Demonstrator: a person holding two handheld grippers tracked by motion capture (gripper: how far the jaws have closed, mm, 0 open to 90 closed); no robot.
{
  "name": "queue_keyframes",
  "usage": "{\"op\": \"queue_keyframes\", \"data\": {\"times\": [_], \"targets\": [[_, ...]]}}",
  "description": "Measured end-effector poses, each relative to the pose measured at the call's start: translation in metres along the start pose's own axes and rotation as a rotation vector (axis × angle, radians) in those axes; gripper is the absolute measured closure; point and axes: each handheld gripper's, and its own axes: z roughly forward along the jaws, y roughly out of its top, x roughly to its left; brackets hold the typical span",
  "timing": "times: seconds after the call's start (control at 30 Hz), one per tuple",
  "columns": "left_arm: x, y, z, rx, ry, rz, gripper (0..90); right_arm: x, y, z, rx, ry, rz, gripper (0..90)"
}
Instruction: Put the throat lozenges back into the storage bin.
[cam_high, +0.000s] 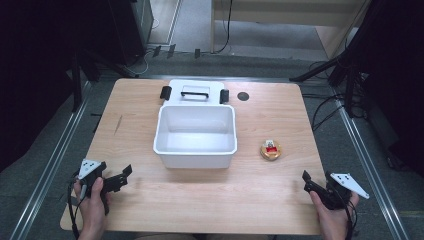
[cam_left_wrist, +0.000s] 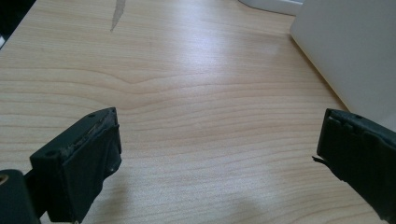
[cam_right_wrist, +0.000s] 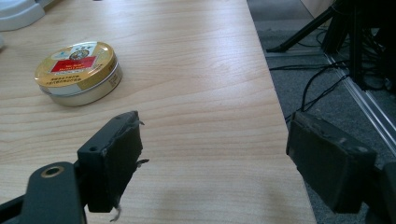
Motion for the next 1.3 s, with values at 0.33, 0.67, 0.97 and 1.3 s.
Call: {"op": "queue_keyframes", "data": {"times": [0.33,0.67,0.97,1.3], "targets": [[-0.002,-0.002,-0.003,-0.044,0.008,0.017,0.1,0.002,0.004,-0.004,0.034,-0.012,-0.044,15.9],[-0.003,-0.002,-0.003,-0.048,0.036,0.004,0.1,0.024,0.021,-0.007,0.163,0.011,-0.120,11.3],[-0.007,-0.002,-0.002,-0.031,0.037,0.033,0.1,0.039,0.044,-0.002,0.308,0.035,-0.189,4.5],[-0.008,-0.002,-0.003,-0.041,0.062,0.046,0.0,0.053,0.060,0.010,0.438,0.067,-0.250,1.8]]}}
